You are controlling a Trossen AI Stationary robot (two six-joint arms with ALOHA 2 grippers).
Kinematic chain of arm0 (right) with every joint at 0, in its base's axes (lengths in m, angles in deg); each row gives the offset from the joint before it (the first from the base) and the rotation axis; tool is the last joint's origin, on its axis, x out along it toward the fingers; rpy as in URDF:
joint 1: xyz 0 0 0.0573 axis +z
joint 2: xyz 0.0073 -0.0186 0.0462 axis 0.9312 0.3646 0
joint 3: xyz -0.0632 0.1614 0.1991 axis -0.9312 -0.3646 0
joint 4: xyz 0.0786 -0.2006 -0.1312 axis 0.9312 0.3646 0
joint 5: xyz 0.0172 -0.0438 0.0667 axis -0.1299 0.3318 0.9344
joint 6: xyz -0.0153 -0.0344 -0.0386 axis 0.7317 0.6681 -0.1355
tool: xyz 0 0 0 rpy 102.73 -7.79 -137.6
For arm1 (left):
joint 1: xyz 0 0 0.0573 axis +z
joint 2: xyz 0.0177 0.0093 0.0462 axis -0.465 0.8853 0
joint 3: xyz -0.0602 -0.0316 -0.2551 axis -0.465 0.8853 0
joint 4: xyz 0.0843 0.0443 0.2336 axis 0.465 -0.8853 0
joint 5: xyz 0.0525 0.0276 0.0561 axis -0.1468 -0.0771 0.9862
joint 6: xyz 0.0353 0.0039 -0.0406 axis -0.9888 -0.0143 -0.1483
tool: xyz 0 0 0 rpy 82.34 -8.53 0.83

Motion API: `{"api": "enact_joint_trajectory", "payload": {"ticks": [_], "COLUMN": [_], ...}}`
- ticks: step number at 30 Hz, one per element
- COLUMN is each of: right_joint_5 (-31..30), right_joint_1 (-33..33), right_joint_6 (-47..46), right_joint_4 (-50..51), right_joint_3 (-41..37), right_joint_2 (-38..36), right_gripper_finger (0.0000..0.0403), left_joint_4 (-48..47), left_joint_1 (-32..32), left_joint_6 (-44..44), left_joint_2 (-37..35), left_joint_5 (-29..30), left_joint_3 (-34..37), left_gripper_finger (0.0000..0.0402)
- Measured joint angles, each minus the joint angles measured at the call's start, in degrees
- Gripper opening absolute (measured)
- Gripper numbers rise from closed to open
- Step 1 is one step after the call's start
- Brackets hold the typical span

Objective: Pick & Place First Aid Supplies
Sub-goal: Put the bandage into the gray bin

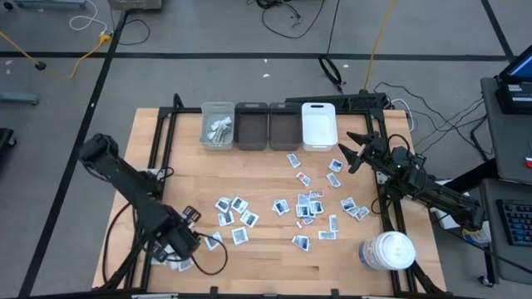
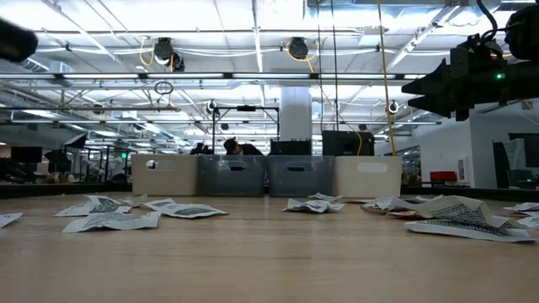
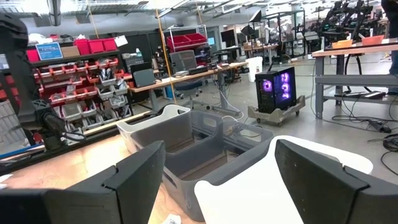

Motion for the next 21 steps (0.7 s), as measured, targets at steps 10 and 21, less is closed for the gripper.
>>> {"api": "enact_joint_trajectory", "payload": {"ticks": [10,21], "right_joint_5": [0.0,0.0], "right_joint_1": [0.0,0.0], "right_joint_6": [0.0,0.0], "right_joint_4": [0.0,0.0], "right_joint_3": [0.0,0.0], "right_joint_2": [0.0,0.0], "right_gripper_finger": [0.0297,0.0297], "left_joint_4": [-6.7,-6.4], "left_joint_1": [3.5,14.4], "left_joint_6": [-0.7,-0.3], "left_joint_2": [-5.9,-5.9], "left_joint_5": [0.1,2.1], "left_joint_3": [-7.8,-9.0], "left_gripper_finger": [0.0002,0.0001]}}
